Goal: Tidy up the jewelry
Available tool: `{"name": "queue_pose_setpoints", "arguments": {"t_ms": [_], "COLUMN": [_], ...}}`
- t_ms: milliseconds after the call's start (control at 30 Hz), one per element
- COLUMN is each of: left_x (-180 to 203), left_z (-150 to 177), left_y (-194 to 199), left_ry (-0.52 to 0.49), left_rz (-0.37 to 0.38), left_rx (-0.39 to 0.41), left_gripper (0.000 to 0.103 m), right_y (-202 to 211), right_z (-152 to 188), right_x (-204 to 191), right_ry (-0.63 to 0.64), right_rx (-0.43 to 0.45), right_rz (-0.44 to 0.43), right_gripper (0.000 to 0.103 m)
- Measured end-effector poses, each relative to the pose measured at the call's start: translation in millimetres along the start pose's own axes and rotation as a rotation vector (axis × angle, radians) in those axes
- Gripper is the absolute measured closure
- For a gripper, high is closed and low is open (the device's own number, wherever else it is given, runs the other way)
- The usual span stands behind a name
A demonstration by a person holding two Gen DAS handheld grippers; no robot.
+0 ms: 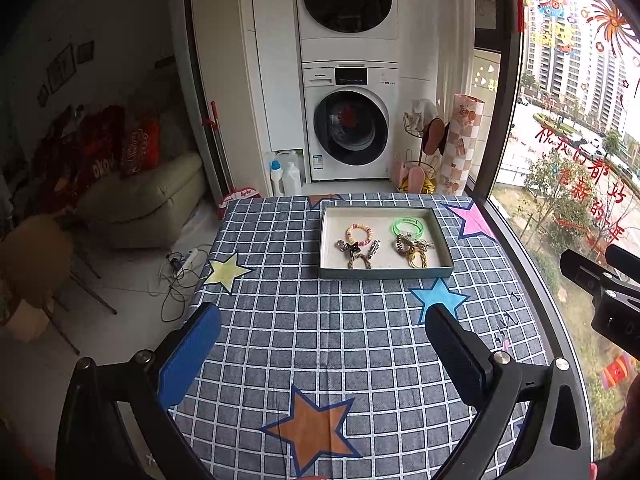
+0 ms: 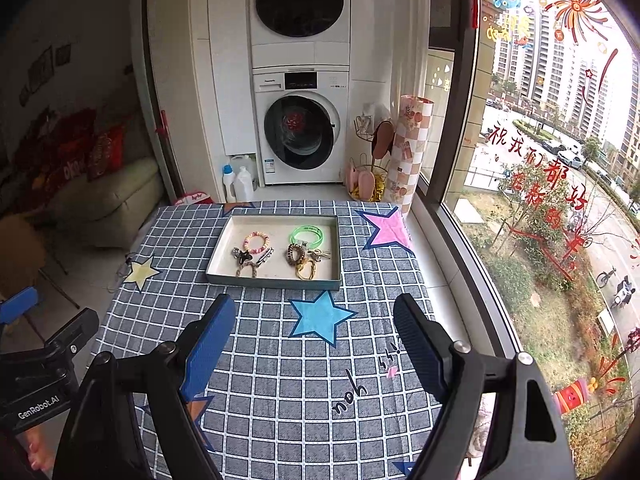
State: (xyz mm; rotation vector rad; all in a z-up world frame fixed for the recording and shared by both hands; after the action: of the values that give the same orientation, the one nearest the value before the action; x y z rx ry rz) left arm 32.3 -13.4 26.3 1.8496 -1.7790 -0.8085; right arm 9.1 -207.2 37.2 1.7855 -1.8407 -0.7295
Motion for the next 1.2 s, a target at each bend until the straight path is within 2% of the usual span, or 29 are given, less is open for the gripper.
{"name": "queue_pose_setpoints", "arguments": {"t_ms": [267, 767, 1200], "left_x": [-4.0, -2.5, -0.6], "left_z": [-2.8, -3.7, -4.2], "left_y": [-3.1, -0.9, -4.0], "left_ry": [0.008, 0.015, 0.014], "left_rz": [-0.016, 0.002, -0.004], "left_rx": [0.018, 0.049, 0.045], "left_gripper": [0.000, 0.000, 0.000], "right_y": [0.6, -2.1, -4.5], "right_z": [-3.4, -4.5, -3.6], "right_x": [2.0, -3.2, -5.1], "right_ry": [0.003, 0.002, 0.002], "right_rx": [0.020, 0.030, 0.026], "right_rz": [0.014, 0.003, -0.004], "right_gripper": [0.019, 0.019, 0.019]}}
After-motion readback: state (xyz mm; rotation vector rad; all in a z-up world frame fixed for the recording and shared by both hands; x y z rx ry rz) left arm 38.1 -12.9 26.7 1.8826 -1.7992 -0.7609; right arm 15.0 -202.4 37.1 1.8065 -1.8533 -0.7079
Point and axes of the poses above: each gripper's, at about its wrist camera, not at the fingertips, and y roughly against the way its jaws point, x to its right, z to its underside, the point moved 1 cm from there along -y, roughly the way its jaws point, and after that the axes turned 6 degrees about -z, right-handed, at the moved point
